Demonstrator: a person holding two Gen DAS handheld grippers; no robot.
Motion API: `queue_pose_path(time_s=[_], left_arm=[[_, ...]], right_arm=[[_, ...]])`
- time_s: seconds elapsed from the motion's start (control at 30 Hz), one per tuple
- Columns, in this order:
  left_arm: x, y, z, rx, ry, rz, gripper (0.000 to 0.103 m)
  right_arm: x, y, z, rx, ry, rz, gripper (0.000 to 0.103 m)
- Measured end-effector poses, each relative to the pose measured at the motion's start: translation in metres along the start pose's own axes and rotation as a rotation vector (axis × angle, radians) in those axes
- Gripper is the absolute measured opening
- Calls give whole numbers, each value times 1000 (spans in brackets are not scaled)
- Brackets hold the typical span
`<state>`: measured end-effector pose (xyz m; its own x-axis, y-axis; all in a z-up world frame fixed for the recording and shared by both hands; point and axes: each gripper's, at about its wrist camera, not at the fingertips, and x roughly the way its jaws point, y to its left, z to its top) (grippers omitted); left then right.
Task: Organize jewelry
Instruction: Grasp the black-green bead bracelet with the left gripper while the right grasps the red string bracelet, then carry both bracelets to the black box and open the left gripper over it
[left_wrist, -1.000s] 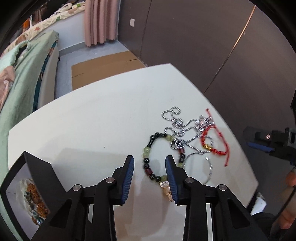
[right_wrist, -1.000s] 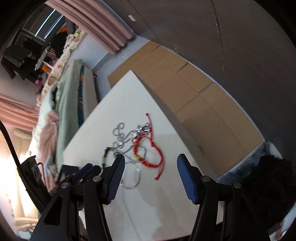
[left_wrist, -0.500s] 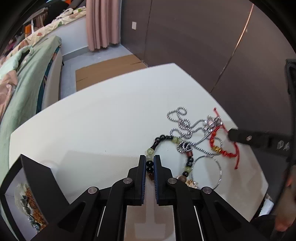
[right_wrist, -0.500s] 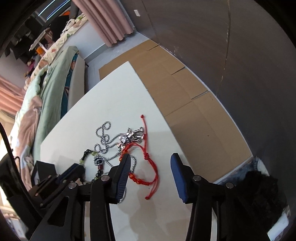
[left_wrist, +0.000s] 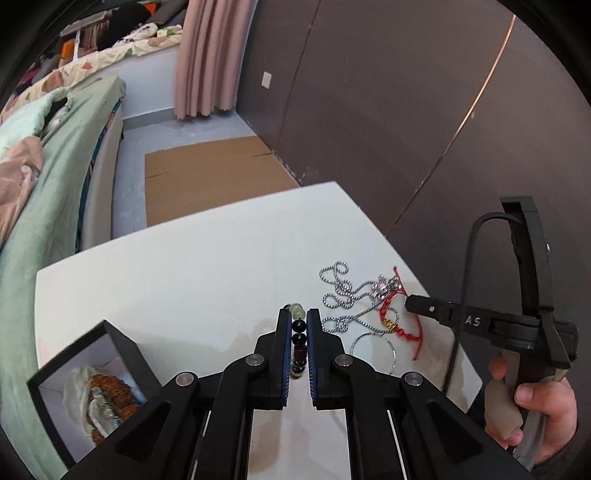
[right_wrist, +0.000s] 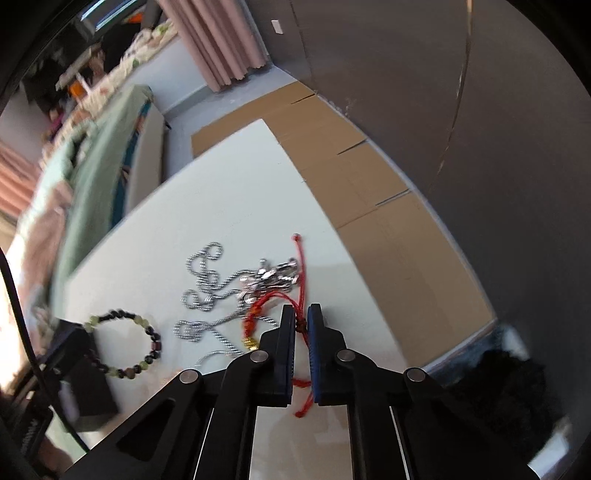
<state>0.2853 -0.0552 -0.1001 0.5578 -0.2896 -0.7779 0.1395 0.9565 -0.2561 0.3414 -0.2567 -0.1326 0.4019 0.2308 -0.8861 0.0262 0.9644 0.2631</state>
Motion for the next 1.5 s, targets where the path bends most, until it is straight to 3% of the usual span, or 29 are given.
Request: queue_pose_path(time_s=[0.2, 0.37, 0.93, 1.3, 1.5], left_arm=[[-23, 9, 3, -19, -39, -16, 8], [-44, 18, 3, -34, -72, -25, 8], [-106, 57, -11, -73, -159, 4, 8], [-120, 82, -22, -91, -152, 23, 8], [-107, 97, -28, -128, -46, 7, 8]], right_arm=[[-26, -12, -6, 88, -62, 102, 8], [-38, -2, -11, 87, -87, 189, 8], [-71, 108, -37, -129, -188, 467, 8], [-61, 155, -52, -230, -179, 509, 8], [-53, 169, -56, -251, -166, 505, 8]])
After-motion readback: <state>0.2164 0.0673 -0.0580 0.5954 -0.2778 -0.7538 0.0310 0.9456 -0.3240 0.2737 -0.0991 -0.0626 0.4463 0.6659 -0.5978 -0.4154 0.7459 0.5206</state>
